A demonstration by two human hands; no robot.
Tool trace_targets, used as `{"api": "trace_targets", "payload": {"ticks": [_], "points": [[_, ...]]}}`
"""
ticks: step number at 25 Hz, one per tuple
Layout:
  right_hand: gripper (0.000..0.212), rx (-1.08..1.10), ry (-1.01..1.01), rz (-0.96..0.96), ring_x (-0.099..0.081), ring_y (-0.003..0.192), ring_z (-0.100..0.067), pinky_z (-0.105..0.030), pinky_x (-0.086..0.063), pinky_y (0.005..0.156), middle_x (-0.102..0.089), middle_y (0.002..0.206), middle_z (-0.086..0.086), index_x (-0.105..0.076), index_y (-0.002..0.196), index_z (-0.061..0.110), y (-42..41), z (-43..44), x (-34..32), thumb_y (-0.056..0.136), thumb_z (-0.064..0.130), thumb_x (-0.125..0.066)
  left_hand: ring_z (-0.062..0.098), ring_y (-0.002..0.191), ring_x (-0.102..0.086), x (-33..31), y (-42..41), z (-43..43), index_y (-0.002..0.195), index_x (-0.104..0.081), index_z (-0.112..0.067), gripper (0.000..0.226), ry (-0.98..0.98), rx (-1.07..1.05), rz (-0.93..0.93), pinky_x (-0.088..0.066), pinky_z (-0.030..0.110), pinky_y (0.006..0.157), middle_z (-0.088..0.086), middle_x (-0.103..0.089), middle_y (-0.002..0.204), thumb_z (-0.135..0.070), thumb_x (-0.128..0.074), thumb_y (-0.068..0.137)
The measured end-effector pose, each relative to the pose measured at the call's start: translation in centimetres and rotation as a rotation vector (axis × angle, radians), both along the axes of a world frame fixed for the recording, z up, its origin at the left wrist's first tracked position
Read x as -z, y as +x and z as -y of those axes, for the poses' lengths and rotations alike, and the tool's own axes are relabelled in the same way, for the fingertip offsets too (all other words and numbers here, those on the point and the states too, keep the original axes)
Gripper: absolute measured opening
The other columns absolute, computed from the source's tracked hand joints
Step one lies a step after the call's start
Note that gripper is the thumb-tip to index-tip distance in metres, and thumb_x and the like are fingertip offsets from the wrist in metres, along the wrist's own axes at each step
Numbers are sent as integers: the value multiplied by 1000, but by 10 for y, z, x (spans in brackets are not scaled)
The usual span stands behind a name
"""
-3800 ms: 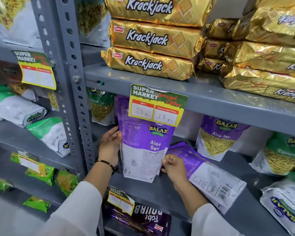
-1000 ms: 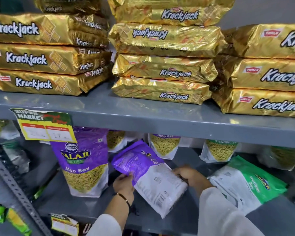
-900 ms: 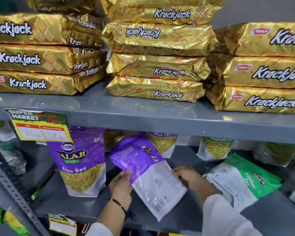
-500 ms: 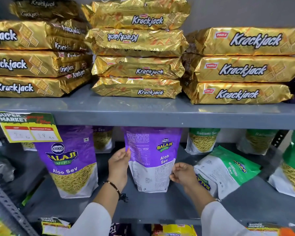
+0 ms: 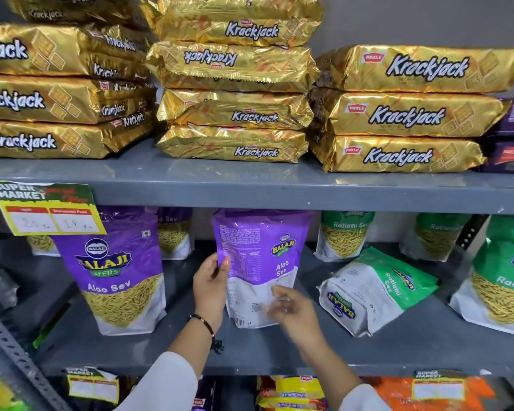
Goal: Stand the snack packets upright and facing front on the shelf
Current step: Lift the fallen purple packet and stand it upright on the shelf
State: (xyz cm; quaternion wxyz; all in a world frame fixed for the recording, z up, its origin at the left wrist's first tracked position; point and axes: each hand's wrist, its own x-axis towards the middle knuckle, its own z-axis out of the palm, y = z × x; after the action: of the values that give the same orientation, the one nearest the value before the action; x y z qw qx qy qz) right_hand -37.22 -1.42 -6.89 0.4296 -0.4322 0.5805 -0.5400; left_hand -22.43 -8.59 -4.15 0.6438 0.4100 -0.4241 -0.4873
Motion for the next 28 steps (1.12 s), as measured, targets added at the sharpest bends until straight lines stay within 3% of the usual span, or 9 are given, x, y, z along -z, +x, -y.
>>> {"api": "trace_targets", "payload": {"ticks": [3,6,10,13,15,20,22,25,28], "points": [[70,-135,-21,-233,-46,115,-6,6,-31,86,-44,134,-1,-51,128,9,9,0,1,63,8,-79,-4,76,-62,5,-9,-23,87,-66,-23,8,-53,-172,148,-49,28,83,-10,-71,86,-20,-59,85],[95,-154,-54,-274,-36,118,5,1,-25,94,-35,131,8,-42,135,16,13,-3,-3,49,36,-77,6,74,-66,9,-26,-65,88,-69,-25,27,-95,-194,308,-54,29,73,-12,-74,82,-45,-57,76],[70,-6,-107,-216,-49,98,4,0,-37,78,-55,107,-4,-59,108,26,3,10,2,43,45,-74,-5,75,-64,-1,-23,-65,90,-73,-23,34,-152,-120,308,-51,18,74,-6,-76,88,-48,-56,76],[55,-72,-107,7,-62,94,-15,-30,-51,90,-67,101,-3,-59,99,23,-18,18,7,49,32,-81,-2,87,-60,-16,4,-8,103,-65,-19,20,-51,-197,118,-45,17,85,4,-68,106,-26,-55,87],[60,-159,-62,141,-65,95,-21,-43,-50,96,-73,98,-6,-60,102,13,-32,24,6,50,30,-85,8,98,-57,-20,15,21,111,-58,-19,22,82,-37,20,-41,23,92,2,-64,109,-14,-51,90],[23,-142,-57,157,-68,89,-14,-47,-46,98,-77,89,6,-68,98,20,-38,41,8,77,17,-60,1,71,-64,-16,28,26,87,-63,-19,14,159,105,-102,-53,17,73,-13,-73,70,-9,-53,88],[18,-102,-74,152,-69,88,-10,-48,-45,98,-77,89,8,-73,92,24,-33,40,11,76,31,-66,-4,61,-64,-14,31,25,82,-63,-20,16,146,60,-132,-53,12,64,-16,-72,61,-7,-55,87],[53,-75,-72,144,-69,87,-10,-39,-52,90,-77,87,8,-71,91,21,-29,38,14,55,59,-75,1,66,-62,-17,28,23,81,-63,-21,15,144,57,-124,-51,18,67,-17,-71,60,-9,-57,86],[30,44,-103,75,-67,76,2,-25,-54,79,-74,82,8,-60,101,0,-28,35,0,79,20,-68,3,70,-60,-18,29,23,79,-63,-28,16,94,-64,-156,-48,23,72,-15,-70,67,-13,-60,84]]}}
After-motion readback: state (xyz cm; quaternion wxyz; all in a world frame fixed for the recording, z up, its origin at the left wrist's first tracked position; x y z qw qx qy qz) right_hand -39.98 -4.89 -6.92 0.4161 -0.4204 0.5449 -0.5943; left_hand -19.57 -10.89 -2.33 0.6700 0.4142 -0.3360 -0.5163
